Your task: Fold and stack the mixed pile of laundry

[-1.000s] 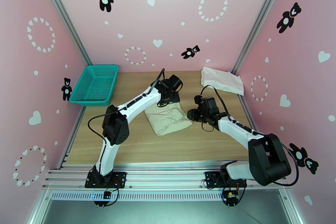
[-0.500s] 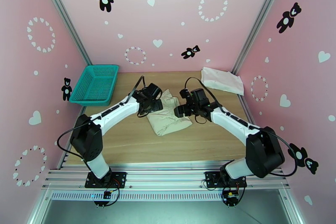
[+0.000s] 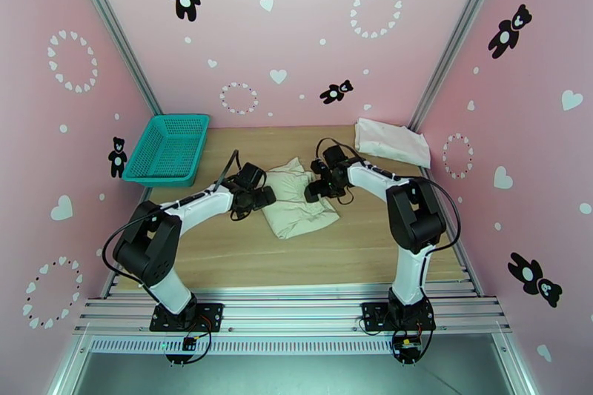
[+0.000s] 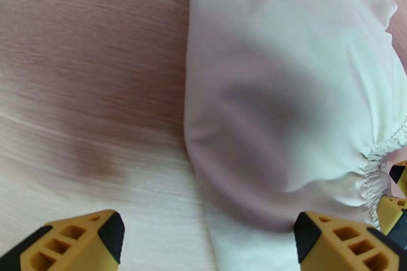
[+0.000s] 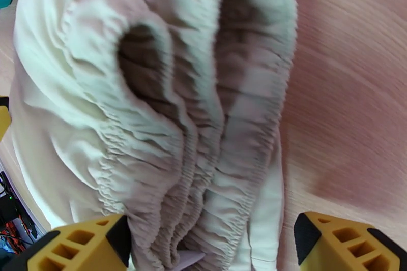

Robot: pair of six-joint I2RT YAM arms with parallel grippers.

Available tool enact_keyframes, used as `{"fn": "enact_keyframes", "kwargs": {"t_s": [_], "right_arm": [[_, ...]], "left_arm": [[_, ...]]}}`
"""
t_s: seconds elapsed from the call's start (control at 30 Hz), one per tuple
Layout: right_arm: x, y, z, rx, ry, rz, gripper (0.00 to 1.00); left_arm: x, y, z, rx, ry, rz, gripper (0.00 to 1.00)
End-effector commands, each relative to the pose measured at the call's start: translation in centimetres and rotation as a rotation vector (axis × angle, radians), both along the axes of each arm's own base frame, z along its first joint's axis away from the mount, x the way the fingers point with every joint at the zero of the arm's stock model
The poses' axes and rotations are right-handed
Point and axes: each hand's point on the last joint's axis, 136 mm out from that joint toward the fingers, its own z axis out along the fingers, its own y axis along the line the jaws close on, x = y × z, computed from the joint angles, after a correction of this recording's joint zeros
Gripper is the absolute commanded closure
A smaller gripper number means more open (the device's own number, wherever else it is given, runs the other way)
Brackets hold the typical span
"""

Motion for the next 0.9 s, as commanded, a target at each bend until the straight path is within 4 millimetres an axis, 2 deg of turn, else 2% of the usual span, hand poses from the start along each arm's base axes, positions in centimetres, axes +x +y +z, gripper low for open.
{"fn": "enact_keyframes", "kwargs": {"t_s": [0.0, 0.1, 0.23, 0.37, 0.6, 0.7, 0.8, 0.87], "right_arm": [[-1.7, -1.6, -1.5, -0.039, 0.111, -0.018, 0.1], [-2.8, -1.0, -2.6, 0.025, 0.198, -0.022, 0.13], [-3.9, 0.3, -3.3, 0.111, 0.273, -0.046, 0.19], [-4.1, 0.8, -3.5, 0.143, 0.299, -0.077, 0.21], [-4.2, 2.6, -4.0, 0.164, 0.334, -0.089, 0.32], [-4.2, 3.4, -4.1, 0.16, 0.337, -0.085, 0.44], [-4.0, 4.0, -4.3, 0.152, 0.332, -0.086, 0.61], [-3.7, 4.2, -4.3, 0.139, 0.323, -0.085, 0.7]], "left_arm": [[0.7, -0.6, -0.9, -0.018, 0.002, -0.016, 0.06], [1.0, -0.8, -1.5, -0.007, 0.01, -0.026, 0.07], [1.3, -0.5, -1.2, 0.026, 0.002, -0.042, 0.07], [1.6, -0.3, -0.8, 0.05, -0.011, -0.062, 0.07], [2.0, -1.3, -1.9, 0.026, 0.002, -0.093, 0.07], [2.2, -1.4, -2.5, 0.029, 0.008, -0.096, 0.08], [2.2, -1.6, -3.2, 0.026, 0.018, -0.099, 0.09], [2.1, -1.6, -3.5, 0.023, 0.022, -0.102, 0.09]]}}
